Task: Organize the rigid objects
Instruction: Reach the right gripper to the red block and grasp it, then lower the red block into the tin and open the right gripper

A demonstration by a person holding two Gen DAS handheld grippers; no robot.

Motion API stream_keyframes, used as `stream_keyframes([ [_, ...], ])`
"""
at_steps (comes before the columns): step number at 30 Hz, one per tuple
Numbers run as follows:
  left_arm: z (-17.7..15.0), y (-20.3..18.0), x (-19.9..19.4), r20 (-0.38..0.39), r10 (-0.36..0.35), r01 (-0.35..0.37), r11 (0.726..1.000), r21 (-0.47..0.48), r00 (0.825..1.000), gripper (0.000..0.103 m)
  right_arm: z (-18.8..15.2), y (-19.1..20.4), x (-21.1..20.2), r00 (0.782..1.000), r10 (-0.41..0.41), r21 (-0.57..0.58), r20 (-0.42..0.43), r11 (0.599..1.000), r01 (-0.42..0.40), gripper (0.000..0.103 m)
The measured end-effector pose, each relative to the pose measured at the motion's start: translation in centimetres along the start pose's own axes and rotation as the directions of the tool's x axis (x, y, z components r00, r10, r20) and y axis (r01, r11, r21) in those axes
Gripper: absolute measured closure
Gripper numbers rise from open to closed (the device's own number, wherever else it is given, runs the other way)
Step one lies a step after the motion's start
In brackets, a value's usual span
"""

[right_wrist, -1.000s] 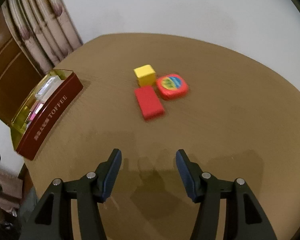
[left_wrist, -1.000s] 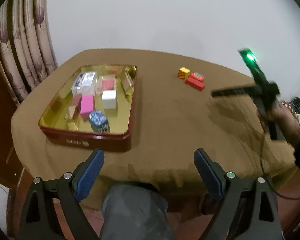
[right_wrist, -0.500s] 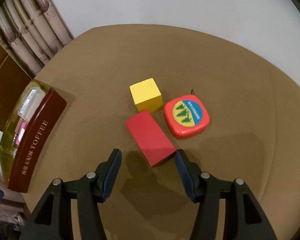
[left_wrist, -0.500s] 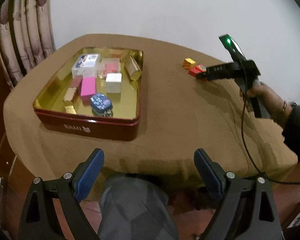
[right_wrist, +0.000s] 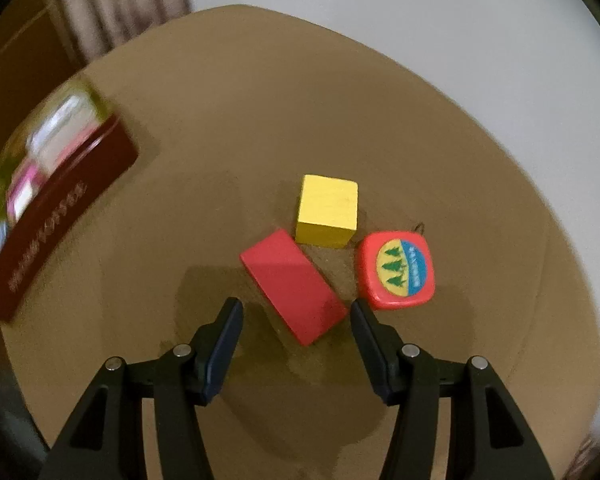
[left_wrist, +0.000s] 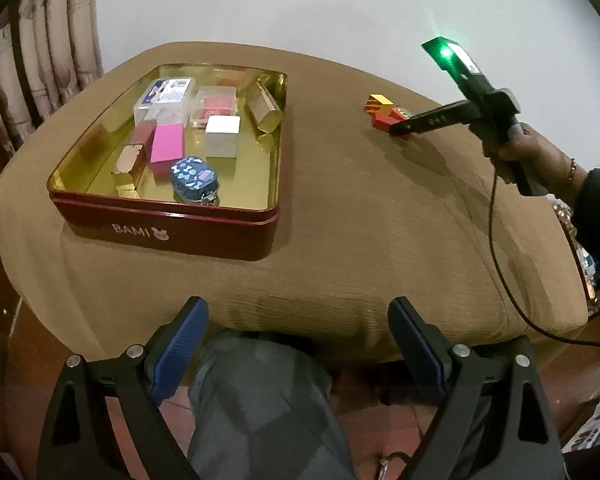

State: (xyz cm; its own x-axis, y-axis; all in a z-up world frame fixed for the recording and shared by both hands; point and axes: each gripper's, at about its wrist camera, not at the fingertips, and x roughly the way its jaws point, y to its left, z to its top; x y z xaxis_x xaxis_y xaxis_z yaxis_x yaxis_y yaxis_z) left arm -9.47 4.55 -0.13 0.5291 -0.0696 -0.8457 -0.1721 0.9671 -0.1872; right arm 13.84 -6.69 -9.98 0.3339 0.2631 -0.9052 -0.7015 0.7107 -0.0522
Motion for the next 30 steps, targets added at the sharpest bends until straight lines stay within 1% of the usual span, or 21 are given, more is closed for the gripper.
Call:
stream_keyframes([
  [1,0.1,0.2,0.2,-0.004,-0.005,0.005,1.000,-0.004,1.000,0.014,0.1,0.2,-0.3,1.000,-0.009,-0.027,0.008,1.000,0.009,0.046],
  [3,0.1,0.5,0.5,-0.018,-0.020,0.020,1.000,-0.018,1.000,0.014,0.8,0.3,-0.5,1.000,0.031,-0.053,-0.001,0.998,-0.031,0.046],
  [4,0.1,0.5,0.6,-0.023,-0.021,0.021,1.000,-0.020,1.000,0.014,1.1,0.4,-0.4,0.999,0.036,-0.065,-0.008,0.997,-0.036,0.046],
  [6,0.0,0.5,0.7,-0.024,-0.018,0.017,1.000,-0.016,1.000,0.014,2.0,0.7,0.3,1.000,0.004,-0.096,-0.022,0.995,-0.006,0.046],
  [9,-0.1,0.2,0.4,-0.018,-0.010,0.010,1.000,-0.003,1.000,0.014,3.2,1.0,1.5,0.998,0.035,-0.106,-0.056,0.994,-0.040,0.046],
  [10,0.0,0.2,0.5,-0.017,-0.006,0.006,1.000,0.000,1.000,0.014,3.5,1.2,2.1,0.997,0.011,-0.119,-0.072,0.993,-0.020,0.046],
  [11,0.0,0.1,0.5,-0.017,-0.004,0.004,1.000,0.002,1.000,0.014,3.8,1.1,2.7,0.996,0.006,-0.123,-0.092,0.992,-0.018,0.046],
  [13,0.0,0.2,0.5,-0.016,-0.003,0.003,1.000,-0.001,1.000,0.014,4.6,1.2,3.1,0.994,0.041,-0.097,-0.102,0.994,-0.051,0.057],
  [14,0.0,0.3,0.4,-0.013,0.001,-0.001,1.000,-0.005,1.000,0.014,4.7,1.2,3.0,0.993,0.057,-0.086,-0.106,0.994,-0.066,0.071],
  [16,0.1,0.4,0.2,-0.008,0.004,-0.004,1.000,-0.013,1.000,0.014,4.4,1.6,2.7,0.994,0.034,-0.080,-0.099,0.996,-0.042,0.073],
  [17,0.1,0.6,0.0,-0.006,0.003,-0.003,1.000,-0.024,1.000,0.014,3.9,1.2,2.3,0.994,0.045,-0.065,-0.098,0.997,-0.051,0.073],
  [19,0.1,0.9,-0.3,-0.004,0.001,-0.002,0.999,-0.043,1.000,0.014,2.8,1.7,1.5,0.992,0.083,-0.018,-0.090,0.996,-0.085,0.073],
  [22,0.2,1.4,-1.2,0.005,-0.002,0.002,0.998,-0.068,1.000,0.014,2.1,2.6,-0.6,0.988,0.144,0.068,-0.051,0.988,-0.140,0.073],
  [24,0.1,1.6,-1.8,0.017,0.011,-0.009,0.997,-0.071,1.000,0.014,2.2,3.1,-2.7,0.968,0.250,0.141,0.008,0.958,-0.248,0.073],
  [25,0.0,1.7,-2.3,0.028,0.022,-0.020,0.998,-0.068,0.999,0.014,2.6,3.7,-4.0,0.954,0.297,0.165,0.046,0.939,-0.301,0.073],
  [27,-0.4,1.7,-2.9,0.044,0.046,-0.044,0.998,-0.052,0.998,0.014,3.4,5.2,-5.7,0.922,0.379,0.193,0.085,0.901,-0.388,0.073],
  [28,-0.5,1.6,-3.1,0.049,0.059,-0.057,0.997,-0.045,0.997,0.014,4.0,6.3,-6.6,0.899,0.423,0.199,0.111,0.877,-0.437,0.073],
  [30,-0.9,1.7,-3.5,0.051,0.069,-0.067,0.997,-0.040,0.996,0.014,5.4,8.2,-7.2,0.875,0.467,0.207,0.126,0.850,-0.484,0.073],
])
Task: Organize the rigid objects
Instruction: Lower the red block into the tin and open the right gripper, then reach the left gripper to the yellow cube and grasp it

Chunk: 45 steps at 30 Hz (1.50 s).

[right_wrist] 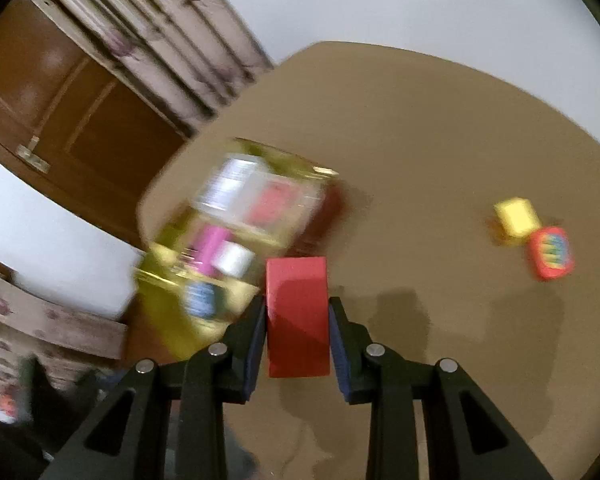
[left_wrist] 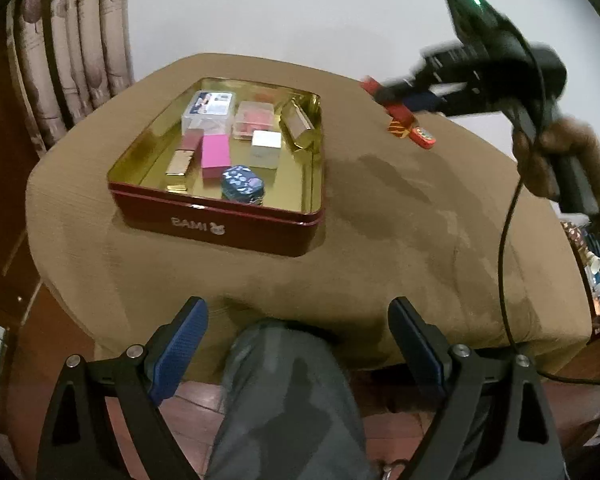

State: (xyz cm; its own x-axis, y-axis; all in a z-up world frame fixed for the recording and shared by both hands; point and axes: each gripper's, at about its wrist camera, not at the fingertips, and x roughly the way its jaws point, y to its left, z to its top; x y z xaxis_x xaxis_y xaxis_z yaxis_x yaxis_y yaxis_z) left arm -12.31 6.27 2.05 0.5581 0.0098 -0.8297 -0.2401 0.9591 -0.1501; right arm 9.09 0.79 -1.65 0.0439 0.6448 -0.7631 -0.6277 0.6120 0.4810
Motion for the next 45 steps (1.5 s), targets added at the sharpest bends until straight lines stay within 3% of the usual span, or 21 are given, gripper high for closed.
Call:
stream_keyframes([
  [2,-0.1,0.3,-0.2,-0.003,-0.006,0.006,1.000,-0.010,1.000,0.014,-0.1,1.6,0.8,0.999,0.039,0.028,-0.007,0.999,-0.039,0.073],
  [9,-0.5,2.0,0.0,-0.019,-0.030,0.029,0.998,-0.055,0.999,0.014,1.0,5.4,5.3,0.999,-0.038,0.063,-0.014,0.997,0.038,0.073],
  [16,-0.5,2.3,-0.1,-0.018,-0.042,0.041,0.998,-0.052,0.999,0.014,1.2,3.9,8.6,0.994,-0.108,0.203,-0.025,0.973,0.111,0.073],
  [27,-0.6,2.1,0.0,-0.028,-0.045,0.044,0.997,-0.059,0.999,0.014,0.5,3.6,8.2,0.987,-0.156,0.234,-0.022,0.959,0.157,0.072],
  [31,-0.6,1.9,0.0,-0.019,-0.030,0.030,0.999,-0.039,0.999,0.014,-0.7,3.3,5.4,0.988,-0.138,0.229,0.075,0.966,0.118,0.072],
  [34,-0.7,1.5,-0.1,-0.008,-0.011,0.011,1.000,-0.014,1.000,0.014,-3.5,1.5,1.8,0.961,-0.204,0.234,0.188,0.959,0.158,0.072],
  [35,-0.8,1.3,-0.2,-0.003,-0.010,0.010,1.000,-0.007,1.000,0.014,-4.8,0.4,0.5,0.942,-0.250,0.241,0.224,0.951,0.195,0.072],
  [37,-0.8,0.9,-0.3,0.002,-0.014,0.014,1.000,0.009,1.000,0.014,-7.5,-2.3,-1.6,0.894,-0.371,0.269,0.253,0.914,0.303,0.072],
  [41,-0.8,-0.8,-0.9,0.016,-0.020,0.019,0.998,0.059,1.000,0.014,-13.1,-9.2,-4.7,0.782,-0.588,0.355,0.205,0.790,0.501,0.072],
  [45,-0.1,-3.8,-1.0,0.025,-0.022,0.018,0.988,0.156,0.999,0.014,-17.7,-14.5,-7.1,0.692,-0.708,0.400,0.143,0.681,0.614,0.072],
])
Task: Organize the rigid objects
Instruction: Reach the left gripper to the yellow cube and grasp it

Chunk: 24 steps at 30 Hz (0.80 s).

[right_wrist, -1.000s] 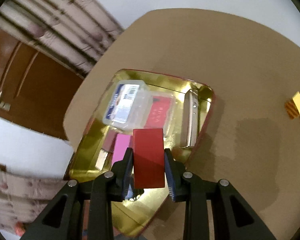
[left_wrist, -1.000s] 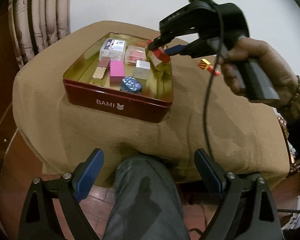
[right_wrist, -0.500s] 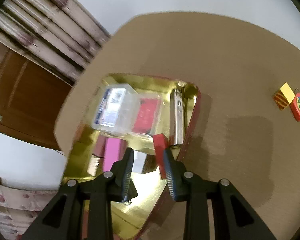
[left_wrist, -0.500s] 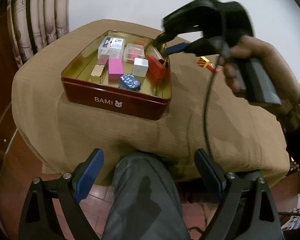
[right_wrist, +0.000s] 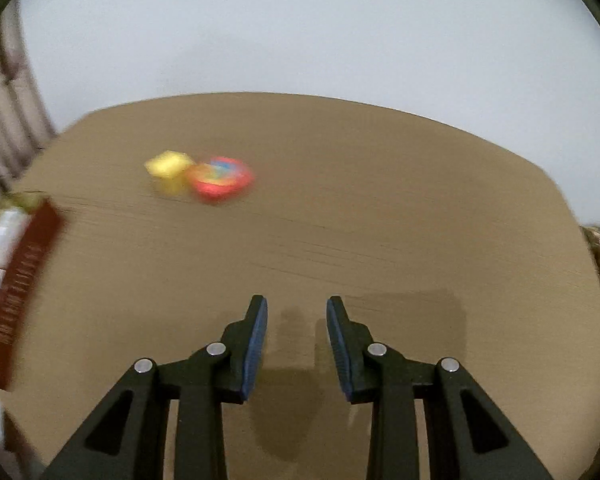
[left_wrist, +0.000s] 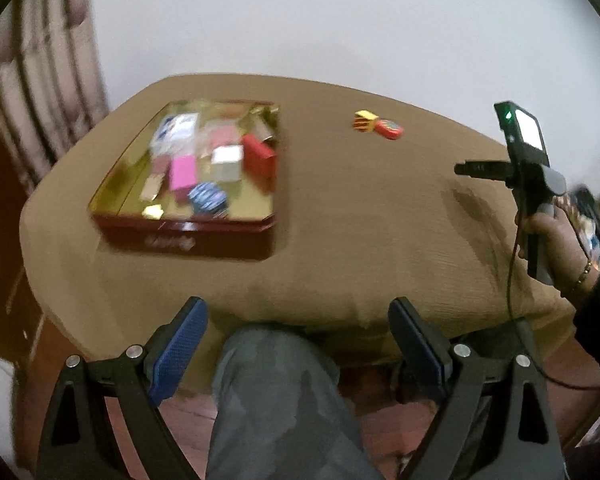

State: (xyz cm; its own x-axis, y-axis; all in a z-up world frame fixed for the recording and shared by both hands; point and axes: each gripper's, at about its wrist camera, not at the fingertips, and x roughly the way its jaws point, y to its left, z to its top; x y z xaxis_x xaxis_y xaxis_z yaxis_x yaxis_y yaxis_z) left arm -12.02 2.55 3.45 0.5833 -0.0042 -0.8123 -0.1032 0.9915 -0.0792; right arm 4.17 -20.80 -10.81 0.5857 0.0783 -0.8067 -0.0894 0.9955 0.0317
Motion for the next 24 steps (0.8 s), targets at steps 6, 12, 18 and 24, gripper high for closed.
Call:
stream_keyframes([
  [6,5.3,-3.5,1.6,-0.004,-0.053,0.053,0.997,0.059,0.999,0.013,-2.1,-5.8,1.5,1.000,-0.026,0.062,0.000,0.998,0.025,0.070],
  [12,12.1,-6.1,5.2,0.056,-0.024,0.018,0.993,0.113,0.998,0.011,-3.0,-7.2,1.4,0.998,-0.019,0.080,0.054,0.997,0.015,0.063],
  [18,19.3,-9.1,11.5,0.097,-0.061,0.043,0.985,0.170,0.993,0.011,-3.9,-8.4,0.2,0.997,0.029,0.091,0.068,0.995,-0.035,0.047],
  [24,24.0,-11.5,18.9,-0.058,-0.118,0.131,0.919,0.372,0.991,0.011,-4.5,-9.9,-0.6,0.992,0.100,0.108,0.083,0.988,-0.108,0.040],
])
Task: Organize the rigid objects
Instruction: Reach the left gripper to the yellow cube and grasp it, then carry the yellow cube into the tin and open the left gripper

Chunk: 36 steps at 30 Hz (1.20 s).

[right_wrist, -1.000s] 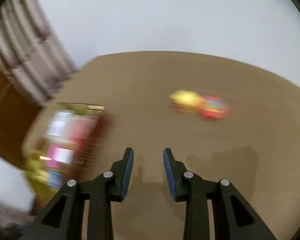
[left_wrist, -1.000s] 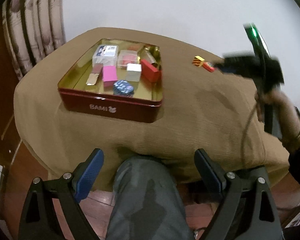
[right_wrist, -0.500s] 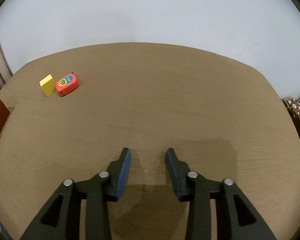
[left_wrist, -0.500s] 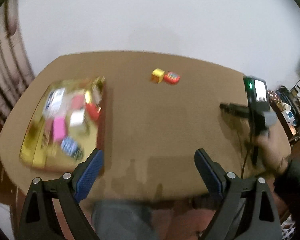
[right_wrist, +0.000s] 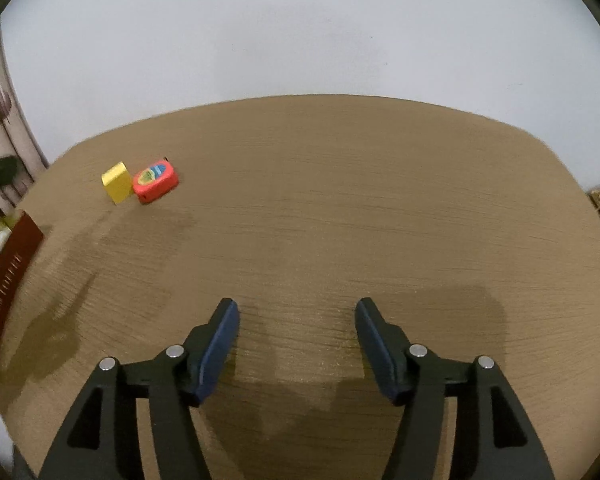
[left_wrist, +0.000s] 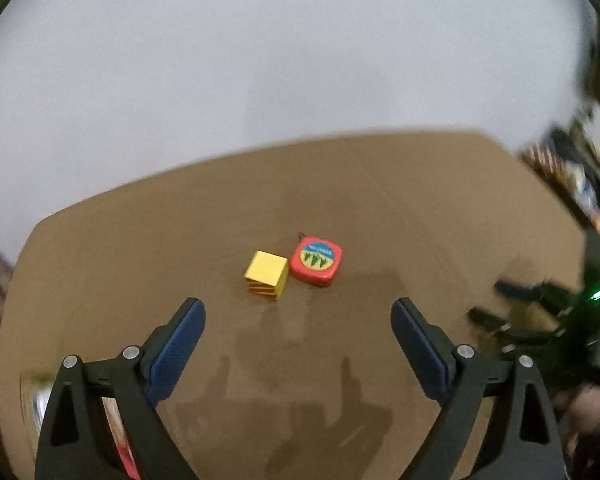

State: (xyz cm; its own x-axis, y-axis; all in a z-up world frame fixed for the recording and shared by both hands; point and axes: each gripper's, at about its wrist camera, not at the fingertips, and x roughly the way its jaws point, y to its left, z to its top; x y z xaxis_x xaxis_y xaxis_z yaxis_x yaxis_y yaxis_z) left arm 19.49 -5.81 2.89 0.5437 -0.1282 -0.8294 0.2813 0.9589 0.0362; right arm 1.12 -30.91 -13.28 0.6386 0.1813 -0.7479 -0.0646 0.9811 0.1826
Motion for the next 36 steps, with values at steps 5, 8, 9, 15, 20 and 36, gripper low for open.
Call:
stream_keyframes([
  [5,1.3,0.1,3.8,-0.111,-0.004,0.012,0.997,0.075,0.994,0.011,-0.6,-1.5,-1.1,0.998,0.054,0.044,0.015,0.998,-0.054,0.040],
  [8,1.5,0.3,5.7,-0.155,0.014,0.002,0.995,0.104,0.988,0.015,-0.5,-1.6,-1.2,0.998,0.056,0.043,0.015,0.997,-0.057,0.040],
  [9,1.3,0.4,6.5,-0.170,0.033,-0.013,0.993,0.116,0.985,0.022,-0.3,-1.4,-0.9,0.998,0.059,0.045,0.015,0.997,-0.060,0.040],
  [15,0.6,1.6,8.0,-0.223,0.006,0.012,0.997,0.080,0.975,0.031,0.2,-2.0,-1.0,0.997,0.075,0.052,0.017,0.996,-0.076,0.039],
  [20,0.7,2.6,8.4,-0.226,-0.019,0.028,0.999,0.036,0.974,0.033,0.5,-2.2,-1.3,0.997,0.081,0.052,0.017,0.995,-0.082,0.039],
  [36,-4.4,2.8,2.5,-0.162,-0.038,0.017,0.992,-0.128,0.986,0.076,0.3,-3.0,-1.8,0.995,0.095,0.076,0.022,0.992,-0.097,0.039],
])
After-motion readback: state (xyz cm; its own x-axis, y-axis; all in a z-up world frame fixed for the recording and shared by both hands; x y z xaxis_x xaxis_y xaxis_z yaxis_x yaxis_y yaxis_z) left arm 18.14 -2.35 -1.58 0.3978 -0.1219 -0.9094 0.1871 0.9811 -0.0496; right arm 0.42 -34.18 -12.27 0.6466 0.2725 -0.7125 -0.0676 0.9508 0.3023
